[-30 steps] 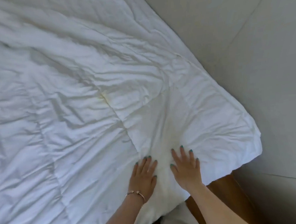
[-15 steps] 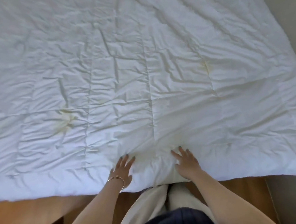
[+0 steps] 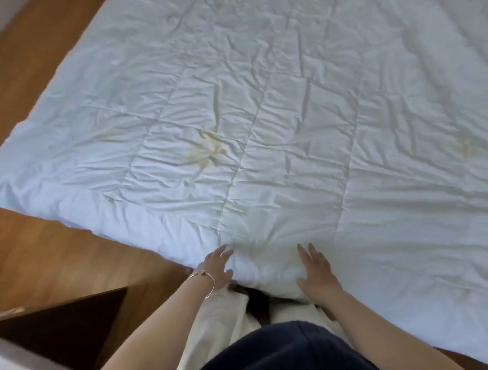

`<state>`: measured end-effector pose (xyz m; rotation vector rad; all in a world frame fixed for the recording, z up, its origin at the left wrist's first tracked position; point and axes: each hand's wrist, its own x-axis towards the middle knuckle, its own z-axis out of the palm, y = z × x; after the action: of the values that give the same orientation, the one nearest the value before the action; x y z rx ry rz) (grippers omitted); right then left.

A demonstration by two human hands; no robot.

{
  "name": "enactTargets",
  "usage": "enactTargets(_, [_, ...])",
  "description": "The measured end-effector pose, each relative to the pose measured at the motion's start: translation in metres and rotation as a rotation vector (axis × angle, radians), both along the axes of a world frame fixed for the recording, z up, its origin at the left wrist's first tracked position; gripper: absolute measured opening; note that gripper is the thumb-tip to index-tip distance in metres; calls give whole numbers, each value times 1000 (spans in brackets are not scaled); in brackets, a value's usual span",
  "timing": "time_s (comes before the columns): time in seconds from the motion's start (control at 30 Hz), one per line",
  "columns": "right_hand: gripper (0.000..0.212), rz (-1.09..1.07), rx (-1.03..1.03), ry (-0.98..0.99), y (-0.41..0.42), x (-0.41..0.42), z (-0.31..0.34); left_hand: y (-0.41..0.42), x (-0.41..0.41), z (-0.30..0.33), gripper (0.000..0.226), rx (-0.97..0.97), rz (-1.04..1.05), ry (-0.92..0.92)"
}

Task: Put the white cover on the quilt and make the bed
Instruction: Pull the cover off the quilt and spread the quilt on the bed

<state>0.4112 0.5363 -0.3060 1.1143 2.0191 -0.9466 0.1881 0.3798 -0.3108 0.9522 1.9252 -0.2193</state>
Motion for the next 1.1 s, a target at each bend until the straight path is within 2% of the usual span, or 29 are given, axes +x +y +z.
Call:
enactTargets(0.13, [78,-9,43,-26,-24,-64,-17,-28,-77,-5,64,91,-21,51])
enactTargets(0.3, [78,-139,-68,-88,-92,-189,-28,-92,-208,-8,64,-33,-71,117])
enactTargets(0.37, [79,-102,-106,-97,-113,-235,-27,-115,-248,-7,62,-80,-35,90])
enactTargets(0.47, [75,43,-166,-118,-120,-304,-7,-138,-293,0,56,-125,54,33])
enactTargets(0.63, [58,-31,-124,21,-111,-398,22,-153,-343,19,46,-88,399,-69])
enactTargets(0.77, [67,79,18,-21,-120,-458,12,-195,-370,30,40,-26,501,53])
enactTargets(0.87, [73,92,-19,-42,-149,-494,9,-235,-393,23,41,-35,577,88])
enactTargets(1.0, [74,148,-104,-13,-182,-520,1,-276,-444,4,32,21,882,118])
enactTargets(1.1, [76,165,-97,-65,-192,-557,-9,-297,-483,-5,29,106,865,166])
